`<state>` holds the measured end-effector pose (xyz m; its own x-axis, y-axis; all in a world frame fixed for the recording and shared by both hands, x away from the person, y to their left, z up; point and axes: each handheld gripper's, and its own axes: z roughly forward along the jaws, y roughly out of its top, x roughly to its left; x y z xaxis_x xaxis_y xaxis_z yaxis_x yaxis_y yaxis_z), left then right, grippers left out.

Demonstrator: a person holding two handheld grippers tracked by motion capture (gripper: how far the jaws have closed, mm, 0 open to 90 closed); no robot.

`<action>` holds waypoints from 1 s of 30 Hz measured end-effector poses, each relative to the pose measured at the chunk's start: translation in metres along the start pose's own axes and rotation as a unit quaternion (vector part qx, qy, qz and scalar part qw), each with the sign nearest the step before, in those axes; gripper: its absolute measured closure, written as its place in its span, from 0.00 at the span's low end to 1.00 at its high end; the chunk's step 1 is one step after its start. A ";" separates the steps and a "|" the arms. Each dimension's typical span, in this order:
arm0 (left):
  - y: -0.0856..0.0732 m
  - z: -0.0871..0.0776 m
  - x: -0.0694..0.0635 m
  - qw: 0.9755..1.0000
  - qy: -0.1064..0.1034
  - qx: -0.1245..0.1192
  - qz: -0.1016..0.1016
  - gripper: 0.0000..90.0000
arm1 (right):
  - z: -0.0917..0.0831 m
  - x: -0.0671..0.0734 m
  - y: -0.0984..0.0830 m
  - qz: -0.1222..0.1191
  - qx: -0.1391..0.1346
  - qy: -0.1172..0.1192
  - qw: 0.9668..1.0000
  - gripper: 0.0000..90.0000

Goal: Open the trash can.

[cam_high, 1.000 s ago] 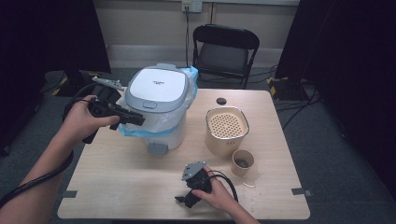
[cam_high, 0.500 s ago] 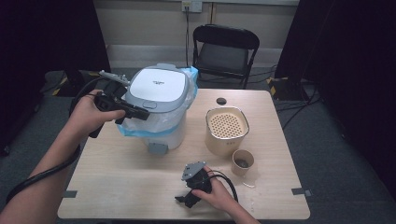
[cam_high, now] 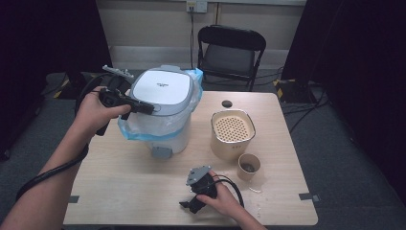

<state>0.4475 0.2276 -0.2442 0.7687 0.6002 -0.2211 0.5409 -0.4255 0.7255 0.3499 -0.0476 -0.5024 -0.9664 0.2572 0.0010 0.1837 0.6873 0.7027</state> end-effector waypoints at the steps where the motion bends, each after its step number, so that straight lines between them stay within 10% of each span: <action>1: 0.001 0.000 0.000 1.000 0.002 -0.002 0.001 0.96 | 0.000 0.000 0.000 0.000 0.000 0.000 1.000 0.00; 30: 0.008 0.011 0.004 0.999 0.041 -0.008 0.008 1.00 | 0.000 0.000 0.000 -0.001 0.000 0.000 1.000 0.00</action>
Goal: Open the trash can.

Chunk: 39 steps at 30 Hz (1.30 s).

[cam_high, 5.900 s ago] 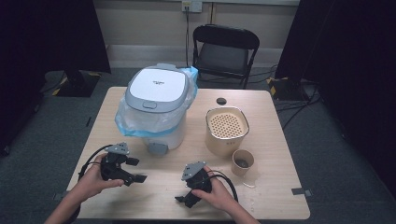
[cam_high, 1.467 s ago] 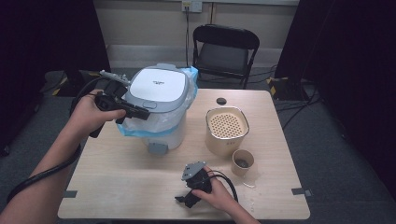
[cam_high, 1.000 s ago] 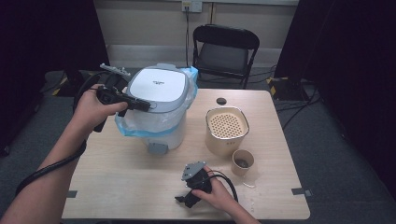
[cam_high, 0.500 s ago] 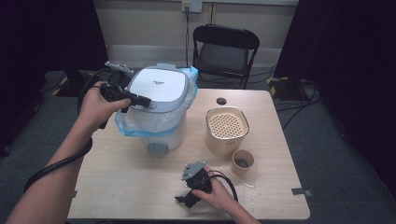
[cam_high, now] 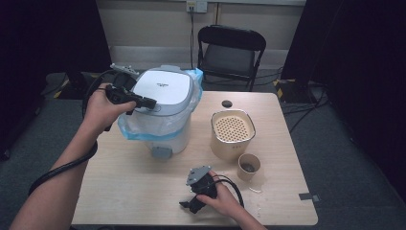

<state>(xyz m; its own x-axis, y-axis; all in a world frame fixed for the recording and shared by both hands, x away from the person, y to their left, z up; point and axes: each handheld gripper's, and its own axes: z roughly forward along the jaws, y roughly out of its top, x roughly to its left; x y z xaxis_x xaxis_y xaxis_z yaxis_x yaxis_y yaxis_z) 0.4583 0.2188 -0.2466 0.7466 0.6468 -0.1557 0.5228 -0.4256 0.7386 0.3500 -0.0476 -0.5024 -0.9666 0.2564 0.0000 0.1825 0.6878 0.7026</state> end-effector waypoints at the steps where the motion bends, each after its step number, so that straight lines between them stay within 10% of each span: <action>1: 0.000 0.000 0.000 1.000 0.000 -0.001 0.001 1.00 | 0.000 0.000 0.000 0.000 0.000 0.000 1.000 0.00; 20: -0.003 0.000 -0.003 1.000 0.002 -0.009 0.023 1.00 | 0.000 0.000 0.000 0.000 0.001 0.000 1.000 0.00; 39: -0.024 -0.006 -0.019 0.998 -0.041 -0.015 0.044 0.84 | 0.000 0.000 0.000 -0.001 -0.001 -0.001 1.000 0.00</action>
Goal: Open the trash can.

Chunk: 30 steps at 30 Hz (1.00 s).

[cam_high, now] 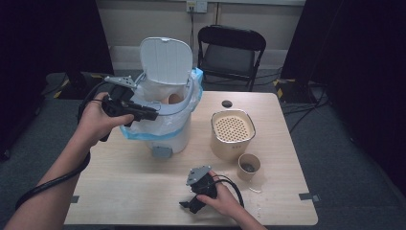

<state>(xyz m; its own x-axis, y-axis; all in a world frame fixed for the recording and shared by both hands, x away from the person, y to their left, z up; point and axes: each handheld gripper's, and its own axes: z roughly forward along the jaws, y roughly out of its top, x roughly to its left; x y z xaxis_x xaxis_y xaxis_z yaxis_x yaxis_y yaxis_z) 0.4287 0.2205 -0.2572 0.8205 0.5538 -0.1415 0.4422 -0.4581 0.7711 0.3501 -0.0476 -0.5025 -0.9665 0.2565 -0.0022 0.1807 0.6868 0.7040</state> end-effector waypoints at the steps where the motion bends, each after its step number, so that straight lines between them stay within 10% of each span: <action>1: -0.002 0.000 0.000 1.000 0.000 -0.002 0.006 0.83 | 0.000 0.000 0.000 0.000 0.000 0.000 1.000 0.00; 30: -0.048 0.023 0.000 1.000 -0.014 0.013 0.002 0.41 | 0.000 0.000 0.000 0.000 -0.001 0.000 1.000 0.00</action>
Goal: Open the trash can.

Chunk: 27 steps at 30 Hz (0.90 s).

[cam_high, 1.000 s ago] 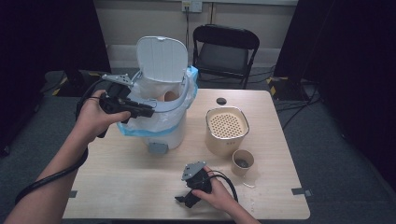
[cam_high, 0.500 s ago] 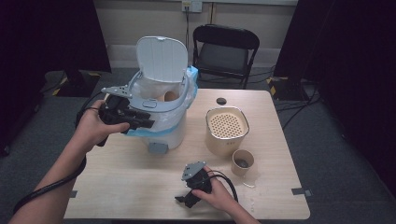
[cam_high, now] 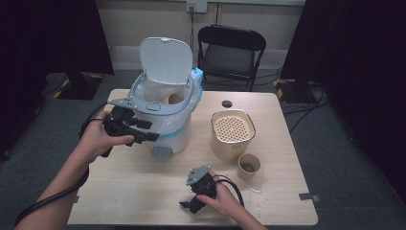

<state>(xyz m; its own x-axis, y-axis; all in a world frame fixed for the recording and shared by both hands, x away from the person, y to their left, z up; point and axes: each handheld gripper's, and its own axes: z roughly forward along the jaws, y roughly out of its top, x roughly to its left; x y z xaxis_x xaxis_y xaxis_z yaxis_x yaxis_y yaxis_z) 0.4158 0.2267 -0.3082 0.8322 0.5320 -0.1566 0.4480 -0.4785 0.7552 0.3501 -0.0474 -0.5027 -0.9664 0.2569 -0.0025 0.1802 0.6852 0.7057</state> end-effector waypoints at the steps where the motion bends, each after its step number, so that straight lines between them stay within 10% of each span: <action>1: 0.000 0.000 0.000 1.000 0.000 0.000 0.000 0.40 | 0.000 0.000 0.000 0.000 0.000 0.000 1.000 0.00; 27: -0.033 0.009 0.000 1.000 -0.017 -0.006 0.004 0.22 | 0.000 0.000 0.000 -0.001 0.000 0.000 1.000 0.00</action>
<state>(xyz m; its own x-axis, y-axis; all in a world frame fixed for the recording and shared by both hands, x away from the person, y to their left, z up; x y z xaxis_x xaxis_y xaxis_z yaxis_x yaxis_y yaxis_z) 0.4044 0.2361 -0.3390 0.8463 0.5044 -0.1714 0.4373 -0.4741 0.7642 0.3501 -0.0474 -0.5026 -0.9669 0.2551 -0.0036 0.1783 0.6857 0.7058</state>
